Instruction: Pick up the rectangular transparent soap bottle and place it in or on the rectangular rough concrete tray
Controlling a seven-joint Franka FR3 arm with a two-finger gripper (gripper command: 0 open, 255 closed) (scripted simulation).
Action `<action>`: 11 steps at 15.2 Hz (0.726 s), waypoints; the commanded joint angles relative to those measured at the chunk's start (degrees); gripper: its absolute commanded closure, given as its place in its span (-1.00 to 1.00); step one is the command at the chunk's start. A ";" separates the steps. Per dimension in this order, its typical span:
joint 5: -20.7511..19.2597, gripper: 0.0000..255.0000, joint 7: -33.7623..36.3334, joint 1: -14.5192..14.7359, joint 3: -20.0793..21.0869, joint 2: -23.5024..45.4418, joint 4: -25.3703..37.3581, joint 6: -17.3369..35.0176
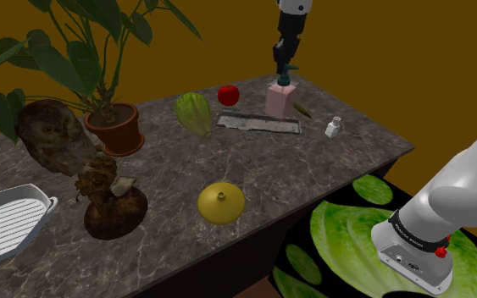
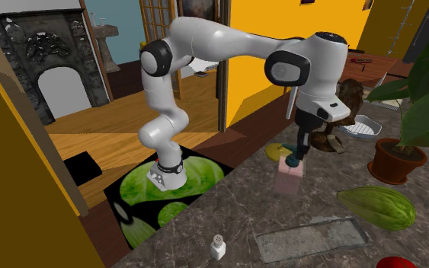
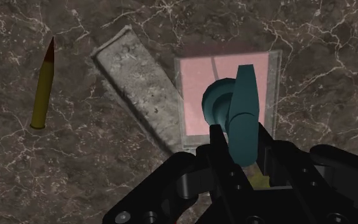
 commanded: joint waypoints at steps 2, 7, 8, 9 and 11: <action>-0.69 1.00 -0.69 -0.42 -0.43 7.22 10.04 -2.84; -1.72 1.00 -1.88 -0.87 -1.05 21.17 31.59 -10.52; -1.94 1.00 -2.10 -0.88 -1.16 24.71 37.38 -12.79; -2.18 1.00 -2.32 -0.83 -1.28 28.88 44.35 -15.60; -2.41 1.00 -2.58 -0.75 -1.42 33.41 51.36 -18.08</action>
